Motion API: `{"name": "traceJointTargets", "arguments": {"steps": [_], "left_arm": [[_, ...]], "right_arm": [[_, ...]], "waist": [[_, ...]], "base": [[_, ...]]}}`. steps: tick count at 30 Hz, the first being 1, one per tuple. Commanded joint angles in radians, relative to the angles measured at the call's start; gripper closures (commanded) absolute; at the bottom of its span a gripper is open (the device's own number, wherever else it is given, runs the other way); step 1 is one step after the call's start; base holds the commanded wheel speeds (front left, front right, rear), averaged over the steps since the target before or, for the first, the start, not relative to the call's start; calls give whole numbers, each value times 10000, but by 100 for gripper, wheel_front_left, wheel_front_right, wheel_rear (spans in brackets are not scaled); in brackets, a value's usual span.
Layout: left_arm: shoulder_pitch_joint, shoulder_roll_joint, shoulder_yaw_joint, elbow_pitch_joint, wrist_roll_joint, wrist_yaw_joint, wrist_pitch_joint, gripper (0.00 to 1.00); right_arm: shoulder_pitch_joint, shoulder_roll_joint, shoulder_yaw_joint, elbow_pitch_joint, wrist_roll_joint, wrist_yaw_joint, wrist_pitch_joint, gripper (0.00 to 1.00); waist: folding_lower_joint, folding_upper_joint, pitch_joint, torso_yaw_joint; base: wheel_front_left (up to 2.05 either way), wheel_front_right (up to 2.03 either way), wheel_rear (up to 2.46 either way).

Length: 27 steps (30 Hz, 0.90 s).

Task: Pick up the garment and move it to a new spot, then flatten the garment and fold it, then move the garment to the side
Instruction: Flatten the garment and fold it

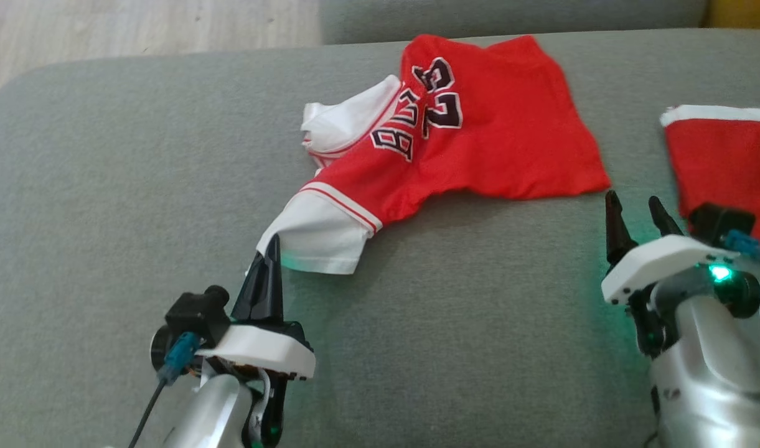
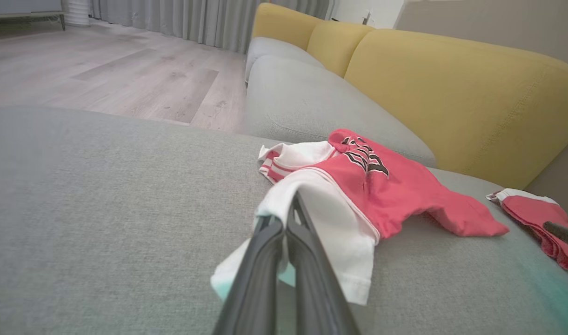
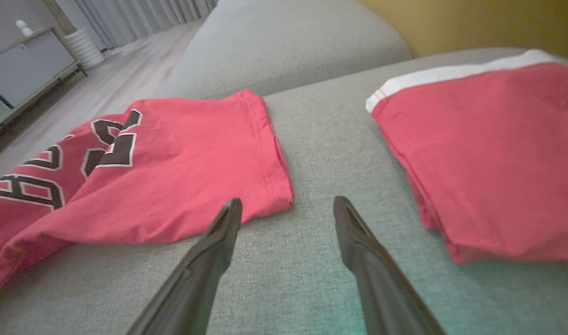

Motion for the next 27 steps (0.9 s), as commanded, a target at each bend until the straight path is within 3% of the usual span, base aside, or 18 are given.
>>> {"name": "traceJointTargets", "arguments": {"steps": [1, 8, 20, 21, 22, 23, 27], "left_arm": [[-463, 124, 389, -355, 106, 53, -221, 100], [-624, 52, 363, -369, 110, -3, -473, 100], [-911, -10, 277, -193, 94, -107, -641, 100], [-937, 3, 287, -173, 99, -103, -648, 100], [-962, 15, 301, -151, 99, -97, -655, 100], [-979, 31, 321, -130, 97, -90, -662, 100], [-1031, 158, 447, -104, 76, -73, -691, 100]], "right_arm": [[-668, 25, 32, 193, -11, -7, 34, 0], [-1823, 26, -810, 1865, 22, -7, 95, 0], [-2893, 7, -1934, 3898, -1429, -7, 115, 0], [-2947, 9, -1969, 3997, -1457, -7, 78, 11], [-3001, 12, -1991, 4088, -1470, -7, 25, 65], [-3059, 14, -1982, 4160, -1487, -7, -59, 100], [-3307, 18, -1672, 4231, -1656, -7, -524, 100]], "waist": [[0, 0, 131, 242], [0, 0, 411, 665], [0, 0, 715, 961], [0, 0, 718, 943], [0, 0, 716, 917], [0, 0, 698, 876], [0, 0, 553, 632]], "base": [[0, 0, 0], [0, 0, 0], [0, 0, 0], [0, 0, 0], [0, 0, 0], [0, 0, 0], [0, 0, 0]]}}
